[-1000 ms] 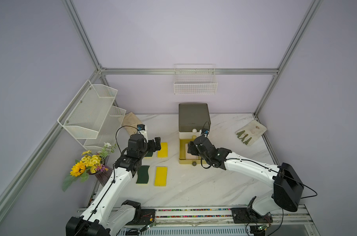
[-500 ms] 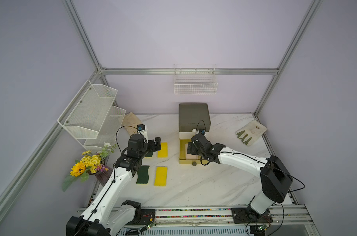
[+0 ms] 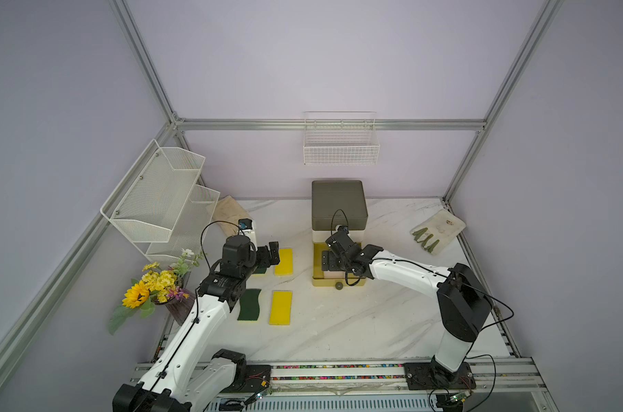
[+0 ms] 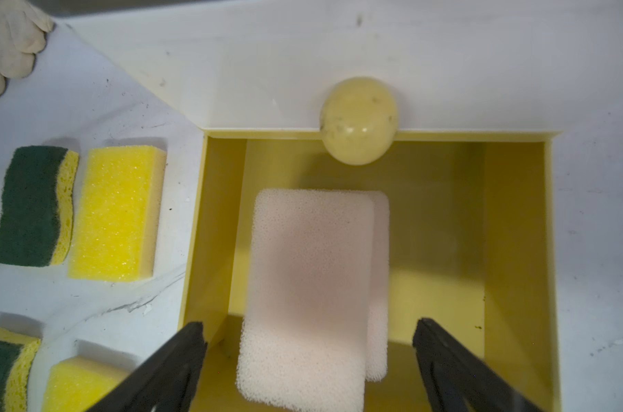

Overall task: Take the sponge out of the drawer
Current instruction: Pick up the sponge from the drawer.

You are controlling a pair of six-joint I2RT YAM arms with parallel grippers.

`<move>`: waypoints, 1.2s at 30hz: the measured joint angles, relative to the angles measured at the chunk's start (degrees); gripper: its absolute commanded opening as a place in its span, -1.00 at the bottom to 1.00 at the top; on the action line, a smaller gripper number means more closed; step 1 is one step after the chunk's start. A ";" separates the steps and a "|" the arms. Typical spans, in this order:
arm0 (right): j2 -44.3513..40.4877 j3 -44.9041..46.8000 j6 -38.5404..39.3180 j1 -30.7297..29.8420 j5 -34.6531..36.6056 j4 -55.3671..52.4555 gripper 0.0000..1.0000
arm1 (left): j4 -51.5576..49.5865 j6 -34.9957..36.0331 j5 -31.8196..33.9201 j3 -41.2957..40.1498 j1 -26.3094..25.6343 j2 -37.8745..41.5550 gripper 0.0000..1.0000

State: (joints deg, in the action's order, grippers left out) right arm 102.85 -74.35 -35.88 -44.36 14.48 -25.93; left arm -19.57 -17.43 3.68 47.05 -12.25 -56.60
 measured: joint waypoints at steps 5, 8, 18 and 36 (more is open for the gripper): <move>1.81 -1.46 0.22 0.02 -0.42 -1.86 0.91 | -0.46 0.11 0.17 0.00 0.02 0.02 1.00; 2.82 -3.30 0.22 0.02 -0.46 -2.78 0.91 | -0.79 0.11 0.15 0.00 0.02 0.02 1.00; 5.86 -6.12 0.22 0.02 -0.39 -5.97 0.86 | -1.09 0.11 0.15 0.00 0.02 0.00 0.99; 9.27 -8.63 0.61 -0.26 -0.50 -8.68 0.68 | -1.11 0.11 -0.48 0.00 0.02 -0.46 1.00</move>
State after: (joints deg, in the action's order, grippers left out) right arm 112.12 -82.98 -35.27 -44.62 13.98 -34.61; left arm -20.69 -17.32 3.20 47.05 -12.23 -57.06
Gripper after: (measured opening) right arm 0.846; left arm 0.997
